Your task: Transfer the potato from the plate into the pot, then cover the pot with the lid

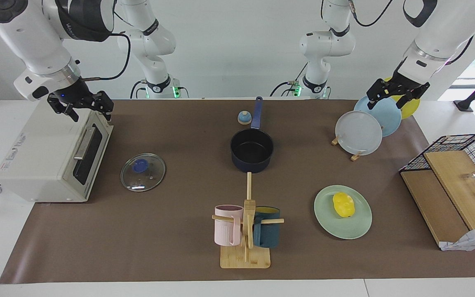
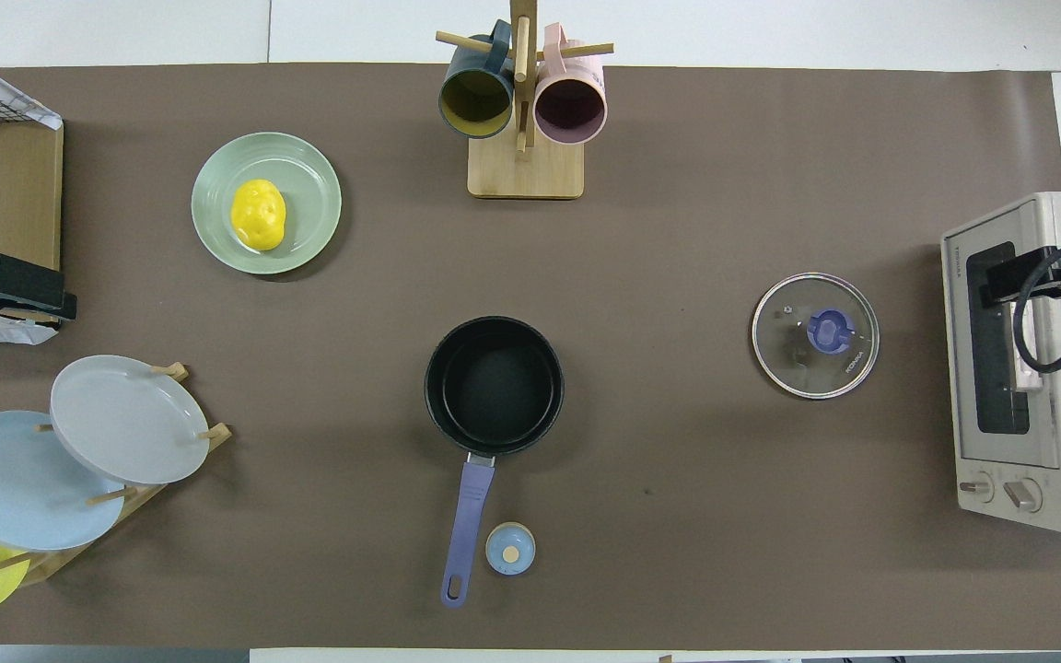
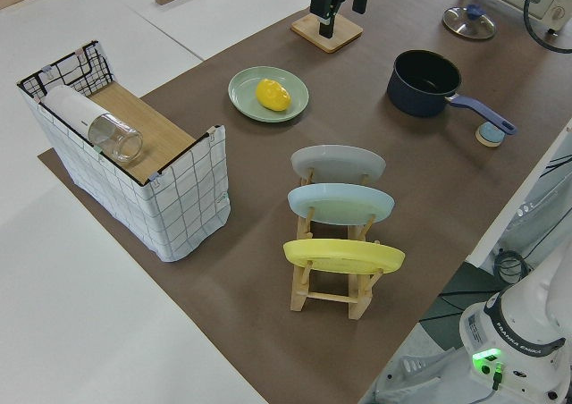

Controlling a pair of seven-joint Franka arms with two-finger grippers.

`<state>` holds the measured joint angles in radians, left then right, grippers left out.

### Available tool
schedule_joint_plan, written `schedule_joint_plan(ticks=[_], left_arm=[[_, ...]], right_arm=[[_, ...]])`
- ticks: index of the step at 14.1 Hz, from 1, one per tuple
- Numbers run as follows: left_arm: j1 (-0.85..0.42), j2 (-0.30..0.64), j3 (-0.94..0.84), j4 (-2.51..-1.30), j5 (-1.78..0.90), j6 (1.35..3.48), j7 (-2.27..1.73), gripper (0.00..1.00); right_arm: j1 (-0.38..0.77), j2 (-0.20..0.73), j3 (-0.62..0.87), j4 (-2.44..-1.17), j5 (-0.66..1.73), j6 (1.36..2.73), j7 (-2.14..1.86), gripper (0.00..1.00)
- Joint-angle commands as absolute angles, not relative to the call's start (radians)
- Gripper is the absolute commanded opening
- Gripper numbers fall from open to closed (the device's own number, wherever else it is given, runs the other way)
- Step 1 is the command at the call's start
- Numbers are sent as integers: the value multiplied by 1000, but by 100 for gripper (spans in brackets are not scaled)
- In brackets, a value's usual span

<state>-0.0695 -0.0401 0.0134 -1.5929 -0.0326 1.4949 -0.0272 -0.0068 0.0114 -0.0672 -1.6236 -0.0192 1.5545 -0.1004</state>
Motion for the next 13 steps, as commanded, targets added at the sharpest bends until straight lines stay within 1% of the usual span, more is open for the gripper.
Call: schedule_joint_plan(ticks=[1, 5, 9, 10, 13], left_arm=[[-58, -43, 3, -1601, -20, 1506, -15, 100], [-71, -48, -2, -1611, -28, 1511, -20, 100], [-74, -32, -2, -1621, -31, 1640, -44, 100], [-80, 13, -3, -1603, -34, 1638, -44, 100], [-92, 260, -5, -1438, -34, 1655, -46, 100]], right_arm=[[-18, 9, -61, -1626, -6, 1568, -86, 100], [-18, 9, -61, -1626, -6, 1566, -84, 100], [-18, 9, -61, -1626, -6, 1566, -86, 100], [-18, 9, -61, -1626, -6, 1566, -84, 100], [-18, 11, -61, -1626, -5, 1577, -80, 100]])
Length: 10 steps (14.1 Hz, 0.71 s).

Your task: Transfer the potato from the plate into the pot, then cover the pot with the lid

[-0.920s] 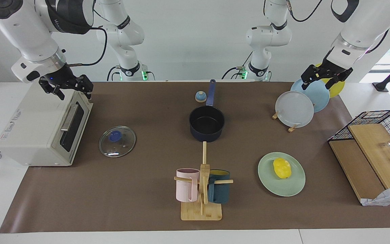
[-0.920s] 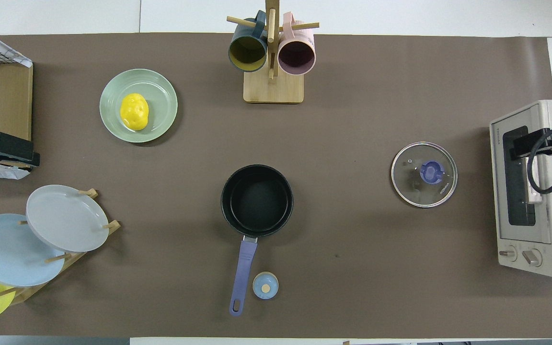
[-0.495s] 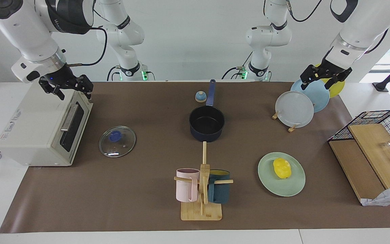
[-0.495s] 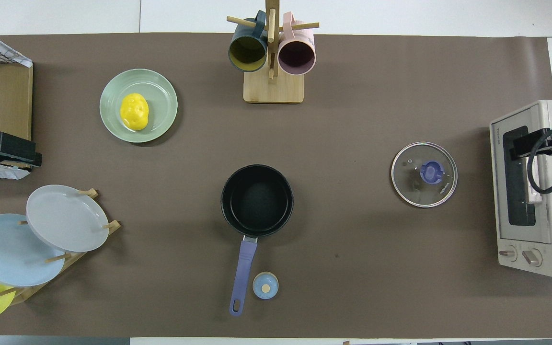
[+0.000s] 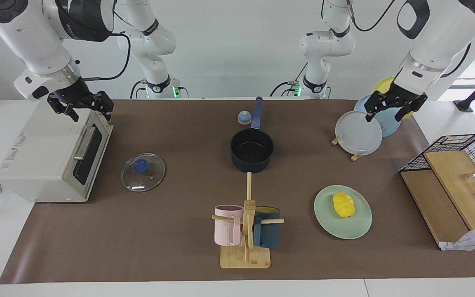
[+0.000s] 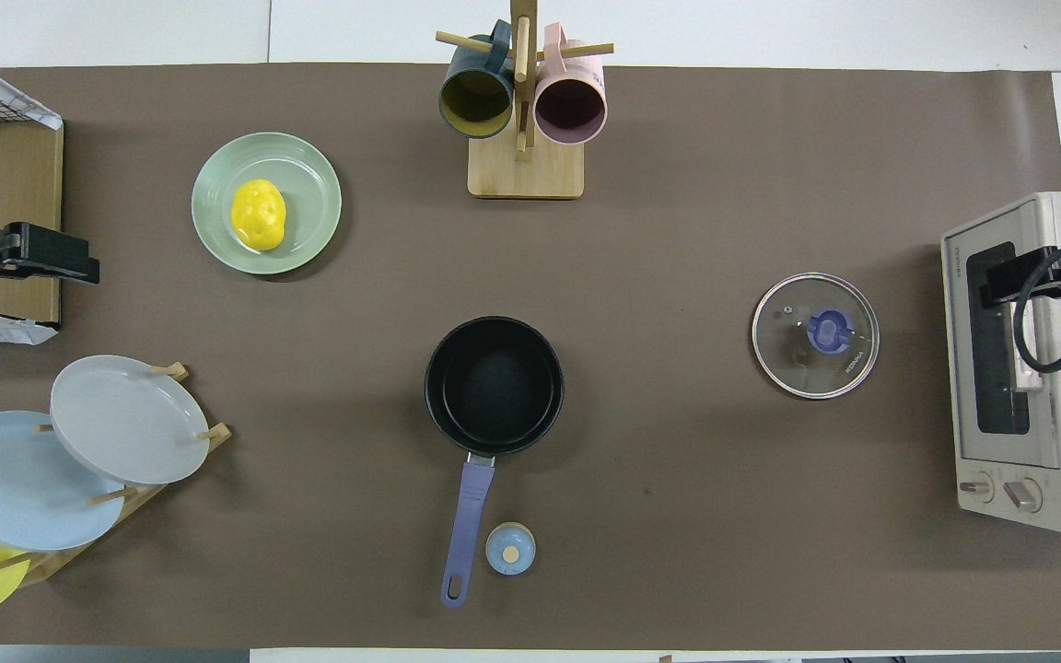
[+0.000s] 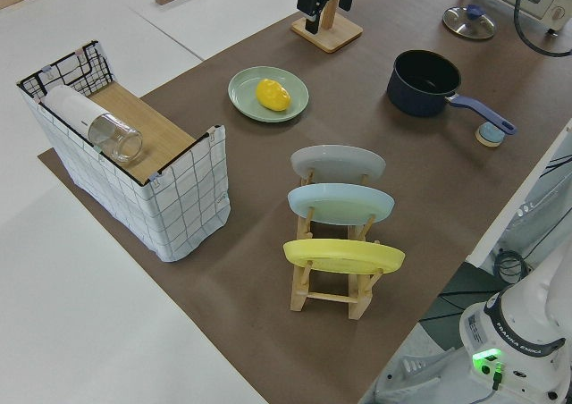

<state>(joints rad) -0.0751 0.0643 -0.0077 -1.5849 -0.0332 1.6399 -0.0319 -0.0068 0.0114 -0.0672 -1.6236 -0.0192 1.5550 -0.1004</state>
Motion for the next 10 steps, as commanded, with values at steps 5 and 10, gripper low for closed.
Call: schedule_joint_plan(ticks=[5, 10], left_arm=[[-91, 563, -27, -1309, -35, 1876, -43, 100], [-106, 634, -34, -1319, -35, 1983, -44, 100]], right_arm=[[-15, 5, -58, -1643, -3, 1575, -110, 100], [21, -49, -51, -1879, -2, 1819, -172, 100]])
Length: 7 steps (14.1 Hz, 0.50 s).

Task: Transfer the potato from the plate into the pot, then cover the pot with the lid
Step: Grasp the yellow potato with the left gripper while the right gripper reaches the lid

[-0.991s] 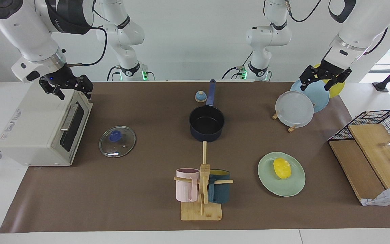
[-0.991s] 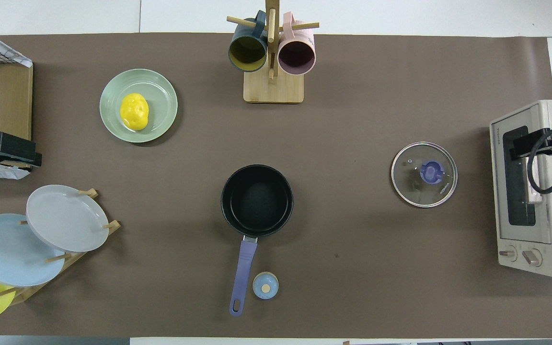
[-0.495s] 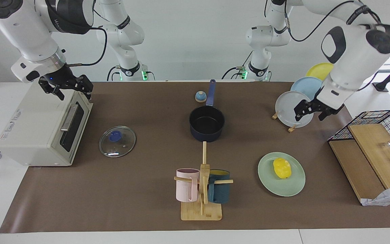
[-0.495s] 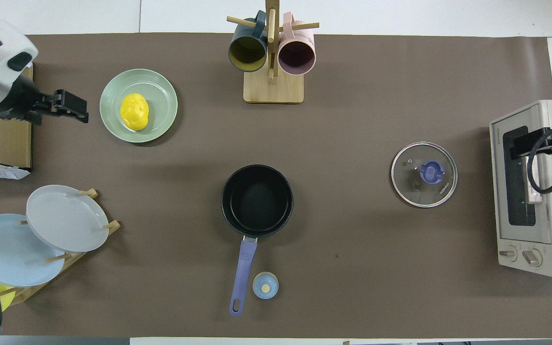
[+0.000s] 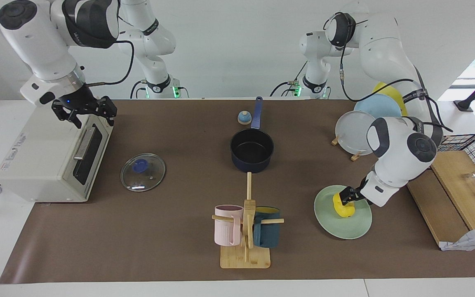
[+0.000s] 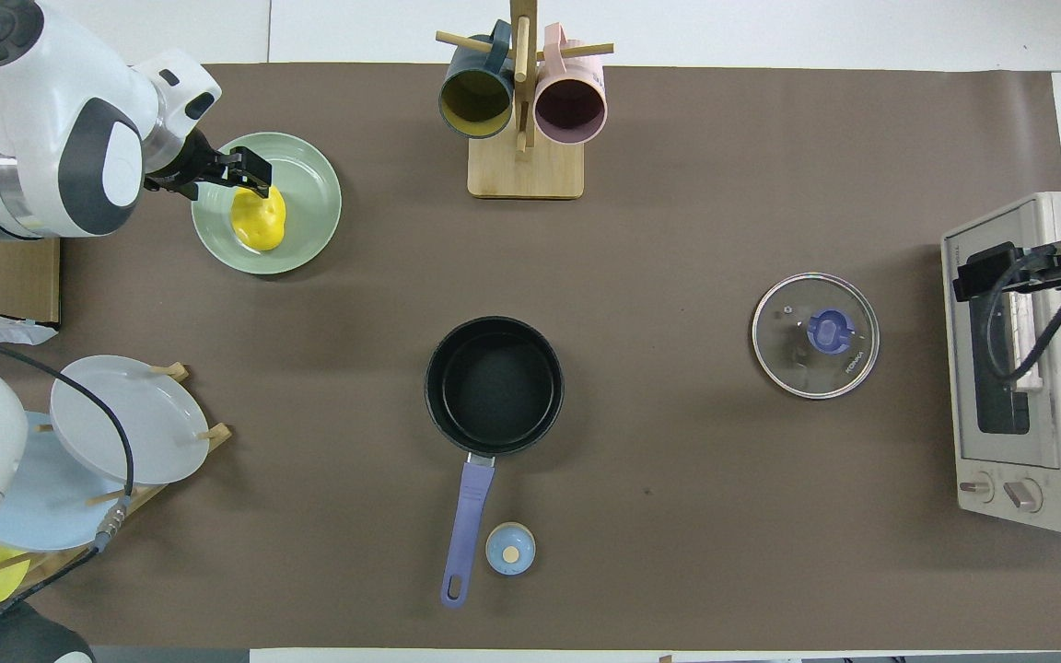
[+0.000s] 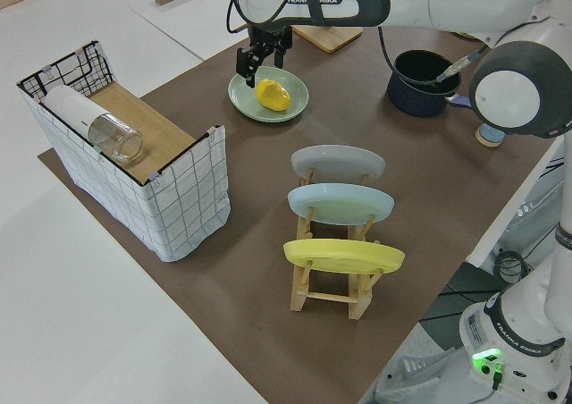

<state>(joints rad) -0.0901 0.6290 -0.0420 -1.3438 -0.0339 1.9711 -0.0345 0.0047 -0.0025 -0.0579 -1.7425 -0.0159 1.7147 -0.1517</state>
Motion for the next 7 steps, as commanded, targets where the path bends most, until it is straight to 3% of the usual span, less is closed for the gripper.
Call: schedule_joint_plan(ticks=[1, 4, 7], left_arm=[[-110, 632, -32, -1327, -34, 1999, -46, 100], [-117, 612, -29, -1428, -31, 2090, -51, 100], [-117, 604, -28, -1451, -25, 2112, -51, 100]], right_arm=[[35, -38, -51, -1916, -2, 1860, -170, 100], [55, 0, -43, -2018, -2, 2000, -169, 100], [81, 40, -44, -2094, -2, 2132, -175, 100]])
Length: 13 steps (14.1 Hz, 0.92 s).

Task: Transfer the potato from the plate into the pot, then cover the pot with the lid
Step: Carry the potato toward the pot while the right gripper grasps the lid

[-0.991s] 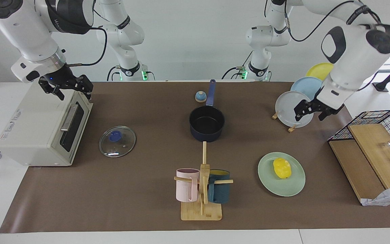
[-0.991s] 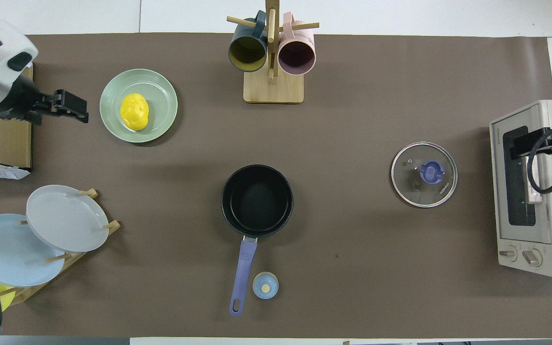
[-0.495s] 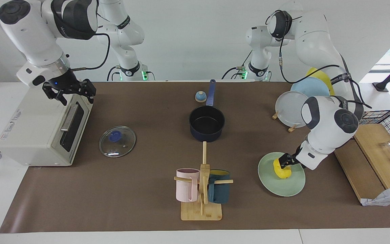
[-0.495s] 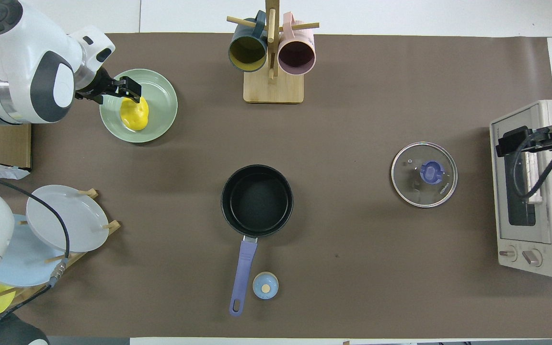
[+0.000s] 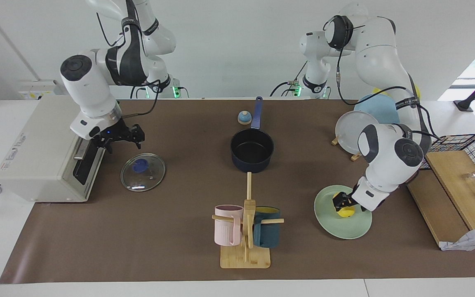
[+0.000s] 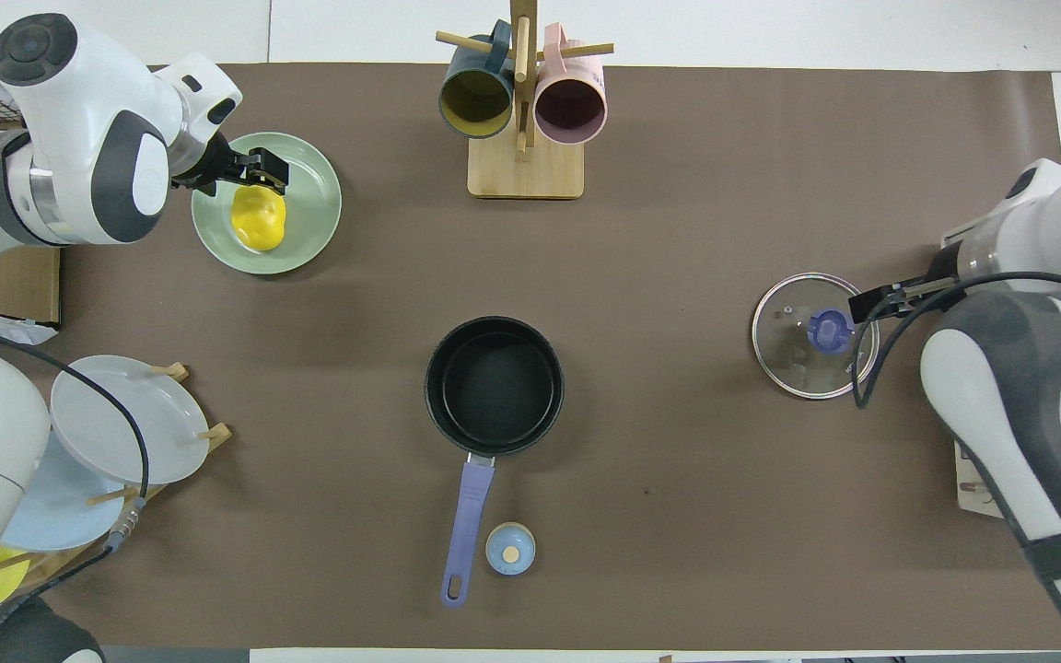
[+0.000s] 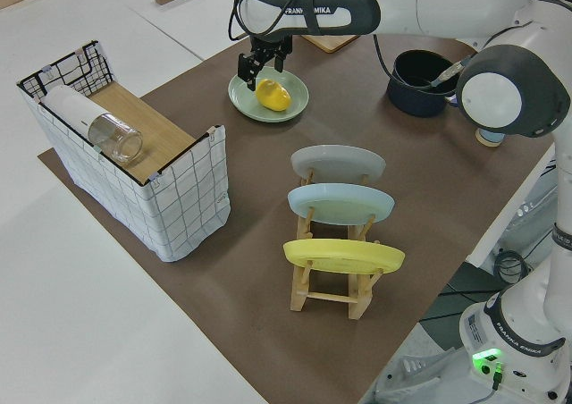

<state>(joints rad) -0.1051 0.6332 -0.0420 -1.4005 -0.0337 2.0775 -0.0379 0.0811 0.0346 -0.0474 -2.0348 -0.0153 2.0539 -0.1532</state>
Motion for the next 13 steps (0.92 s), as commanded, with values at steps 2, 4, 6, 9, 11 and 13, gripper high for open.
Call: schedule_joint_plan(ticks=[2, 4, 6, 9, 11, 13], left_arm=[[-118, 600, -26, -1469, -22, 2117, -51, 100], [-118, 591, -26, -1491, -2, 2128, -51, 100], [-118, 583, -26, -1512, -2, 2149, -51, 94], [-117, 584, -28, -1499, -3, 2138, -49, 0], [-124, 581, -29, -1459, -18, 2116, -58, 0], [-129, 542, -32, -1413, -41, 2033, -90, 0]], right_arm=[[86, 46, -44, -2159, -2, 2210, -186, 100], [86, 48, -44, -2213, -2, 2304, -222, 100], [86, 63, -44, -2220, -2, 2318, -227, 100], [81, 94, -44, -2220, -2, 2338, -230, 100], [78, 103, -44, -2221, -2, 2336, -233, 100], [80, 103, -44, -2221, -2, 2335, -233, 100]])
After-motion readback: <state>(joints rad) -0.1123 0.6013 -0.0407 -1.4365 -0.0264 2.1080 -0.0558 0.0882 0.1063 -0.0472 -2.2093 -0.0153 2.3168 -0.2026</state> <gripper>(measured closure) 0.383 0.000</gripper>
